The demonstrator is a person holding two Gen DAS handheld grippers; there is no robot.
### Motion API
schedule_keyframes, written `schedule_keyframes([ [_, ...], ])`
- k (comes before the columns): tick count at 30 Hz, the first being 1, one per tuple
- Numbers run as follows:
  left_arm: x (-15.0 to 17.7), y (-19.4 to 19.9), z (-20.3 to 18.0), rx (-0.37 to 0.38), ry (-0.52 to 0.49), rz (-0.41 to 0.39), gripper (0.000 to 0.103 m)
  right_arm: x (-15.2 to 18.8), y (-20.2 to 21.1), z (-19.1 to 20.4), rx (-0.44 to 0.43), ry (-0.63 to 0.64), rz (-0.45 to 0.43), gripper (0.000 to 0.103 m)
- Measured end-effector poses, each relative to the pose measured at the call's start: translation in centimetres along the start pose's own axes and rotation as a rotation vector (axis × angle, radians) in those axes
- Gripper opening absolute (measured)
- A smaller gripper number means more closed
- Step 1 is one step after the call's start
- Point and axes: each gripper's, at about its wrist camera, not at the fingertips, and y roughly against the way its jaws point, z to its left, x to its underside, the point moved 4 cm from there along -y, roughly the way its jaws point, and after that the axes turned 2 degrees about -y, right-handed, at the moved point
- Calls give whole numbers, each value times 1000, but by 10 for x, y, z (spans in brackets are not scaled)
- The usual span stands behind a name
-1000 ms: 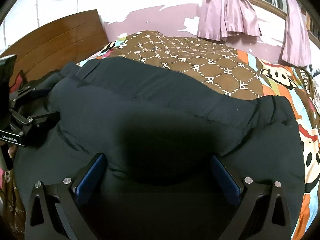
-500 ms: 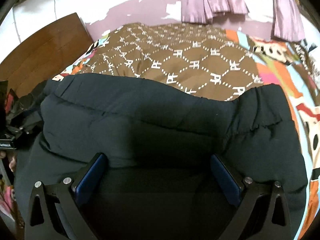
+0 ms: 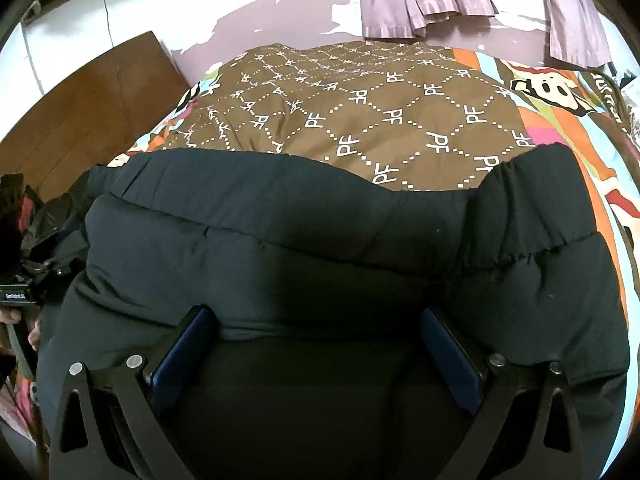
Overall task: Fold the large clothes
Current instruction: 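Press the folded jacket flat with both tools and hold still, then grasp the edges of the folded black jacket with both tools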
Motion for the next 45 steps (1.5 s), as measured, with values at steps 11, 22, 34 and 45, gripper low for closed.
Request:
schedule_keyframes([
  [11,7,0,-4,-21,-21,-39,102,6,1,5,34,26,-16,103],
  [22,9,0,-7,-22,-27,-53,102,8,6,7,36,38,-54,103],
  [34,15,28,-2,-137,-10,-178,102,16,46,2,65,-13,-182,103],
  [45,18,62,48,-252,159,-243,102,30,114,-34,211,29,-362,103],
])
